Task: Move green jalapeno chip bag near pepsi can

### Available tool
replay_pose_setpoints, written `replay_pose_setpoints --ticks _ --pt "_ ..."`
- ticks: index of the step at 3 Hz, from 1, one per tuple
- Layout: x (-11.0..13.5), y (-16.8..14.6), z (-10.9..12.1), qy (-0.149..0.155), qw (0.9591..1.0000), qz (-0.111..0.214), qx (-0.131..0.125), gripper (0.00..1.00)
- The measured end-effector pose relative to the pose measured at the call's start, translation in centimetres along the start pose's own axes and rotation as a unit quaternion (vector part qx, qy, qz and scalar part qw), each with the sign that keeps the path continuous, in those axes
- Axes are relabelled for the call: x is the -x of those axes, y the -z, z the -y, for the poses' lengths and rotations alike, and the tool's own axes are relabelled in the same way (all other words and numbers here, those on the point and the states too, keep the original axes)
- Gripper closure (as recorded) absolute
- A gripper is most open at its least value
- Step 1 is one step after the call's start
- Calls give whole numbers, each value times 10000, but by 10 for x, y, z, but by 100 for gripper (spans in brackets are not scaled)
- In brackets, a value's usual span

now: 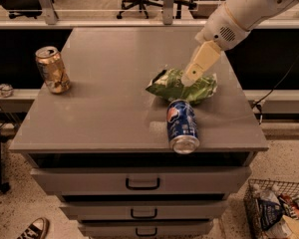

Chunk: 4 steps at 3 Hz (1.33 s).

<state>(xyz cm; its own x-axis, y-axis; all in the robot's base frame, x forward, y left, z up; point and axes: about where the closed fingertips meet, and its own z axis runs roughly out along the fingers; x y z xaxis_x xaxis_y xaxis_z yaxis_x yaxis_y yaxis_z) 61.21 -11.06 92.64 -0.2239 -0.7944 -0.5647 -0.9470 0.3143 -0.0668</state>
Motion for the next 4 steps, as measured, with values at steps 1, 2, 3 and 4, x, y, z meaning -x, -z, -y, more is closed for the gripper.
replay_pose_setpoints --ticks 1,2,3,4 --pt "-15 23 17 38 9993 224 -297 0" --pt "-44 69 47 35 9956 479 -803 0" --pt "-61 119 68 111 9894 572 -1334 0" --pt "-57 133 74 170 9868 628 -1482 0"
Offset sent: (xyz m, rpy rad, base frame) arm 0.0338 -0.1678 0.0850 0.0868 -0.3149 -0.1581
